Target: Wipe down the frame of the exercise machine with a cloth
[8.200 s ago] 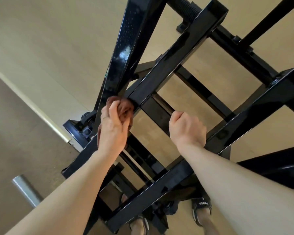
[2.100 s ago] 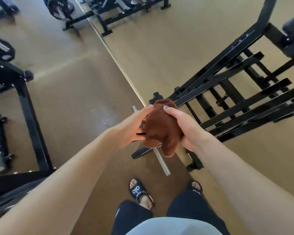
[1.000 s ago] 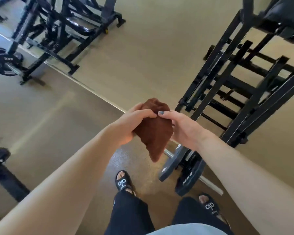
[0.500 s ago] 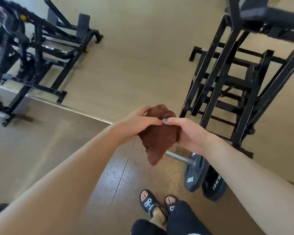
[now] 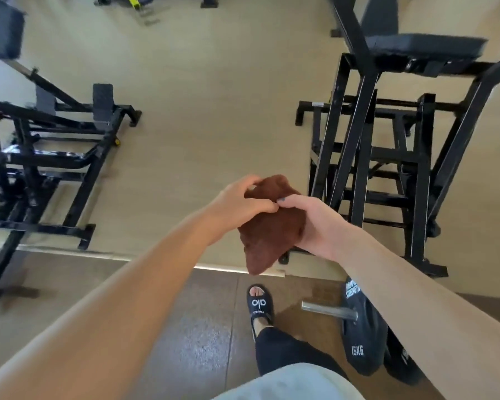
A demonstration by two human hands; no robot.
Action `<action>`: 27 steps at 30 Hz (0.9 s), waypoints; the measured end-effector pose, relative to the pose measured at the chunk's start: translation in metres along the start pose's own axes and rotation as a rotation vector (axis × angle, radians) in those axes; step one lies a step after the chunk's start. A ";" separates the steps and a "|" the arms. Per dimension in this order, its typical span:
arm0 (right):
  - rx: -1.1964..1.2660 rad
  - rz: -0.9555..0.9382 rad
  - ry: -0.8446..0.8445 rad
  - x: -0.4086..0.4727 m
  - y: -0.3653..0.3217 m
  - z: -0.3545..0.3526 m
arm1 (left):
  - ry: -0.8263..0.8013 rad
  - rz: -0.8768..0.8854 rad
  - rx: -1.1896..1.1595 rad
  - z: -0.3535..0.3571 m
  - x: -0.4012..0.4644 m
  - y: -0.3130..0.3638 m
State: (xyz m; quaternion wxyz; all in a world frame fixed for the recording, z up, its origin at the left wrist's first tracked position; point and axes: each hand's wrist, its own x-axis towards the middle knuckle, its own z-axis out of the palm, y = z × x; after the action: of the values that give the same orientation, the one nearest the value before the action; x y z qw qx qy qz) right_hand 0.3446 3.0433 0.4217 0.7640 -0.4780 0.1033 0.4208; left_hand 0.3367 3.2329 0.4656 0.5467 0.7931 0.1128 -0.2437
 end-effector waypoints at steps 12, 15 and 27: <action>0.070 -0.077 0.216 0.131 -0.132 0.045 | -0.168 -0.005 0.055 -0.134 0.144 0.093; 0.059 -0.114 0.301 0.167 -0.162 0.051 | -0.237 -0.014 0.027 -0.163 0.187 0.113; 0.352 -0.321 0.444 0.296 -0.258 0.088 | -0.443 0.141 0.189 -0.269 0.358 0.187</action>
State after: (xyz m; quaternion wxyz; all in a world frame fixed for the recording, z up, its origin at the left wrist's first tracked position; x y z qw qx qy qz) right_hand 0.6987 3.2277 0.4680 0.8503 -0.4289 0.2618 0.1564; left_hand 0.7977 3.3790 0.5113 0.4973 0.7737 -0.0887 -0.3825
